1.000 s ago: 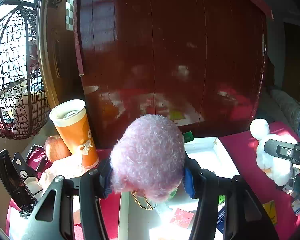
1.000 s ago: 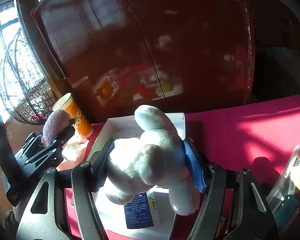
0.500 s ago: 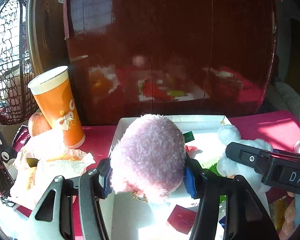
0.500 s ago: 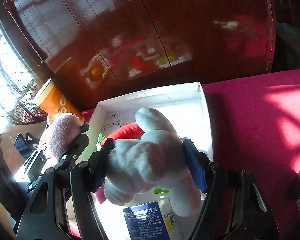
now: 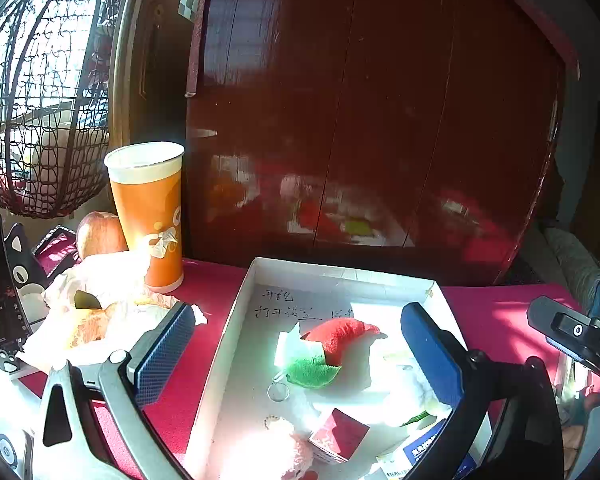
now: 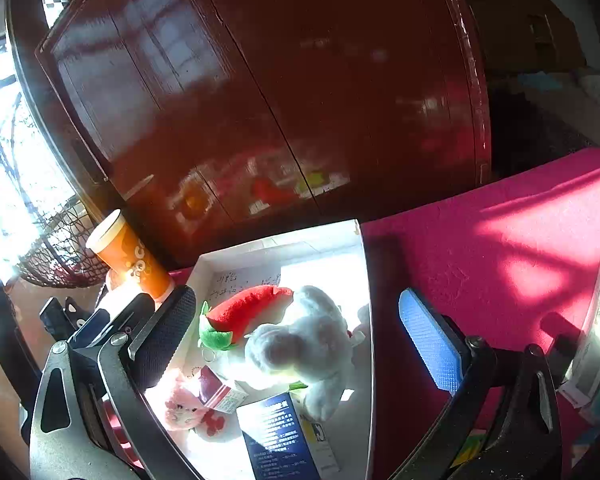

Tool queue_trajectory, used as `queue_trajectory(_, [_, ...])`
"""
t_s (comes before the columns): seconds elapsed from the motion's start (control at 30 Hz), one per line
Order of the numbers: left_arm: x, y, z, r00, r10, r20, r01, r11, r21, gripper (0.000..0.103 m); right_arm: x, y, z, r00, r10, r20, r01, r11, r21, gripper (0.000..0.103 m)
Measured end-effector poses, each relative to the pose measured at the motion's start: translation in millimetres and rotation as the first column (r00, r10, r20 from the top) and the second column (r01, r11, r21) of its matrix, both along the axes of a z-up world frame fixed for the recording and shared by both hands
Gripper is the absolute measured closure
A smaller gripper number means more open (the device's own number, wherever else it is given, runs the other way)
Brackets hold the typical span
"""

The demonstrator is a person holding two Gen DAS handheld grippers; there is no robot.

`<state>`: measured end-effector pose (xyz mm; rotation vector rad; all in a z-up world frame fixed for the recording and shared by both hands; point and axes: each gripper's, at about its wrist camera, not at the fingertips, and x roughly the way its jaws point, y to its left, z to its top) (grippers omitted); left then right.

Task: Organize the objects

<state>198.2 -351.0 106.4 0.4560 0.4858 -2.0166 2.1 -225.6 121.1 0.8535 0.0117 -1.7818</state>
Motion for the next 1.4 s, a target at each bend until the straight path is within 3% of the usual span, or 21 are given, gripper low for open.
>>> queue_trajectory(0.1, [2, 12, 5, 1.000, -0.017, -0.023, 0.017, 1.000, 0.006, 0.000, 0, 19, 7, 1.000, -0.007, 0.018, 0.008, 1.000, -0.024, 0.000])
queue_trajectory(0.2, [8, 24, 5, 0.996, -0.055, -0.076, 0.058, 0.997, 0.043, 0.000, 2, 32, 13, 1.000, -0.019, 0.003, 0.019, 1.000, 0.016, 0.000])
queue_trajectory(0.3, [31, 36, -1, 0.983, -0.036, -0.178, 0.054, 0.994, 0.097, 0.000, 18, 41, 31, 0.997, 0.013, -0.076, -0.003, 0.991, 0.133, 0.000])
queue_trajectory(0.4, [63, 47, -14, 0.968, 0.033, -0.247, 0.006, 0.988, 0.155, 0.000, 54, 56, 69, 0.972, 0.153, -0.180, -0.115, 0.973, 0.201, 0.000])
queue_trajectory(0.47, [82, 53, -26, 0.962, 0.074, -0.263, -0.021, 0.980, 0.199, 0.000, 89, 65, 97, 0.934, 0.277, -0.224, -0.215, 0.940, 0.265, 0.000])
queue_trajectory(0.57, [101, 63, -41, 0.961, 0.111, -0.251, -0.046, 0.966, 0.253, 0.000, 143, 82, 125, 0.856, 0.470, -0.213, -0.376, 0.851, 0.367, 0.000])
queue_trajectory(0.7, [110, 80, -51, 0.967, 0.104, -0.234, -0.035, 0.960, 0.279, 0.000, 212, 124, 151, 0.736, 0.593, -0.325, -0.469, 0.794, 0.388, 0.000])
queue_trajectory(0.8, [107, 90, -51, 0.970, 0.076, -0.231, -0.008, 0.959, 0.283, 0.000, 243, 148, 164, 0.672, 0.665, -0.327, -0.548, 0.743, 0.385, 0.000])
queue_trajectory(0.87, [105, 96, -47, 0.971, 0.056, -0.231, 0.009, 0.962, 0.272, 0.000, 249, 155, 170, 0.659, 0.682, -0.318, -0.576, 0.729, 0.370, 0.000])
queue_trajectory(0.93, [102, 102, -42, 0.972, 0.034, -0.233, 0.028, 0.966, 0.257, 0.000, 247, 154, 168, 0.680, 0.663, -0.312, -0.548, 0.743, 0.385, 0.000])
queue_trajectory(1.0, [99, 107, -37, 0.971, 0.013, -0.240, 0.047, 0.970, 0.239, 0.000, 242, 156, 161, 0.686, 0.687, -0.238, -0.572, 0.712, 0.407, 0.000])
queue_trajectory(1.17, [94, 113, -32, 0.970, -0.012, -0.244, 0.070, 0.971, 0.230, 0.000, 244, 154, 151, 0.677, 0.718, -0.161, -0.599, 0.665, 0.445, 0.000])
queue_trajectory(1.4, [90, 117, -31, 0.971, -0.021, -0.238, 0.078, 0.969, 0.233, 0.000, 243, 149, 165, 0.705, 0.664, -0.250, -0.564, 0.738, 0.371, 0.000])
